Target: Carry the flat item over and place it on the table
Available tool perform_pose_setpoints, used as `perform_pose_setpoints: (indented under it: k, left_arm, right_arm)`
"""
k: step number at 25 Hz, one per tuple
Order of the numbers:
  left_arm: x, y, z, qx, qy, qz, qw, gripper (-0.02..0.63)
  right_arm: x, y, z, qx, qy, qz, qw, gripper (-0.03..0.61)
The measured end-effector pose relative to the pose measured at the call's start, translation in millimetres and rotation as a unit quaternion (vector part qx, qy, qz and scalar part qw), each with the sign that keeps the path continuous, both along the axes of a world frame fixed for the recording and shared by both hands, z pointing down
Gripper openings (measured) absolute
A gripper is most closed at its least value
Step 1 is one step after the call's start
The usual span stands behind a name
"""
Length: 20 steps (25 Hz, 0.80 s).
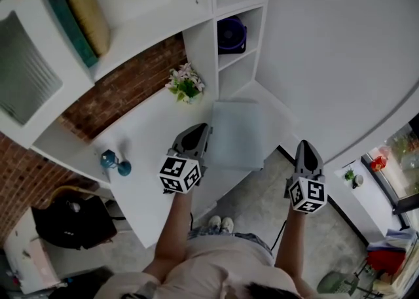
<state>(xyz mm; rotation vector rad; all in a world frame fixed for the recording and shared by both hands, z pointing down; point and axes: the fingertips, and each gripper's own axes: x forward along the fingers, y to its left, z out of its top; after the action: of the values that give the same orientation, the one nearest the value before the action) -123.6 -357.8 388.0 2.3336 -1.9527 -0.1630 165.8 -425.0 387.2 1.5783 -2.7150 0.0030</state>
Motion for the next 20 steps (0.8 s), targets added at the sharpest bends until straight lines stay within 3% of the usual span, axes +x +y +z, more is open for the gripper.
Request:
perform_pose_setpoints:
  k: [20]
  left_arm:
    - [0,4,14,-0.018,0.018,0.001,0.9997,0.028]
  right_arm:
    - [15,0,9,-0.009,0.0,0.016,1.0,0.015]
